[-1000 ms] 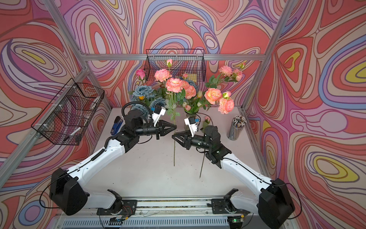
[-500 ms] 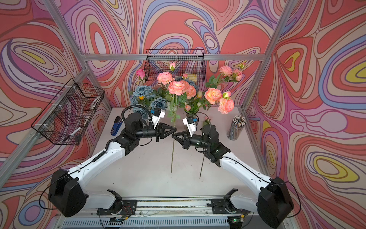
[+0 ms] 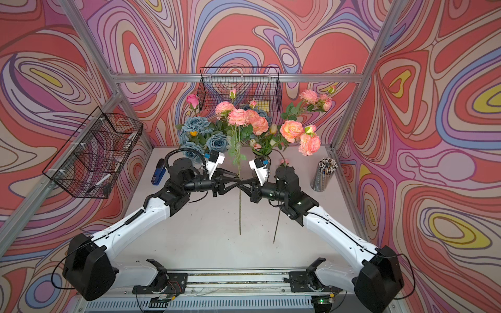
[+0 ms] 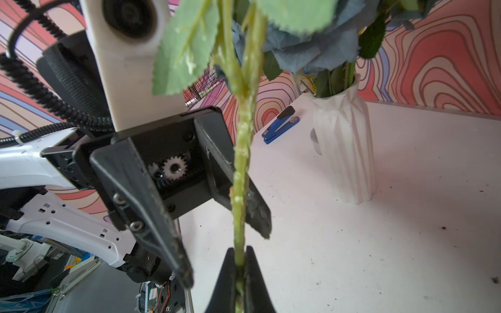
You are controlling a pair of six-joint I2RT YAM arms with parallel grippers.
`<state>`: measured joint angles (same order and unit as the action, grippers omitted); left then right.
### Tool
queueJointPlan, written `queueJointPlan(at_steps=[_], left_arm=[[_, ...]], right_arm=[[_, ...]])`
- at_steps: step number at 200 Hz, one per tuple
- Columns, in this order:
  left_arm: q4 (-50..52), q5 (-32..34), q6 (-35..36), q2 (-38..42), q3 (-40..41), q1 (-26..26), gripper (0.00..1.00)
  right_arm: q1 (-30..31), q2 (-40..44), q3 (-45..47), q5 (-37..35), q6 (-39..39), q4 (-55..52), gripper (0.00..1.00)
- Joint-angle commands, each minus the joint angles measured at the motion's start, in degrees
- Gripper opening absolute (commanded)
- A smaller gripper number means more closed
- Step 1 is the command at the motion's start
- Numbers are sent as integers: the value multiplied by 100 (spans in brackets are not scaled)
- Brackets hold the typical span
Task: Pick out pink flowers from the vase
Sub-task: Pick up the flower from the vase, then place the flower at the center of the board.
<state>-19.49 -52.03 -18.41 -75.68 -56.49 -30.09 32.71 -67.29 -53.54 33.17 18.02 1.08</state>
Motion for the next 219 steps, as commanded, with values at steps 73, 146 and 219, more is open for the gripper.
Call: queueJointPlan(at_steps=[73, 146, 219], left_arm=[[-912, 555, 84, 359, 551, -110, 76], [-856, 1370, 399, 286, 851, -347, 100], [-1093, 2685, 522, 299, 1428, -463, 100]], right_arm=[[34, 1085, -282, -1833, -1183, -1558, 0], [34, 2016, -218, -2621, -1565, -1819, 0], [36, 3219, -122, -4274, -1553, -1992, 0]])
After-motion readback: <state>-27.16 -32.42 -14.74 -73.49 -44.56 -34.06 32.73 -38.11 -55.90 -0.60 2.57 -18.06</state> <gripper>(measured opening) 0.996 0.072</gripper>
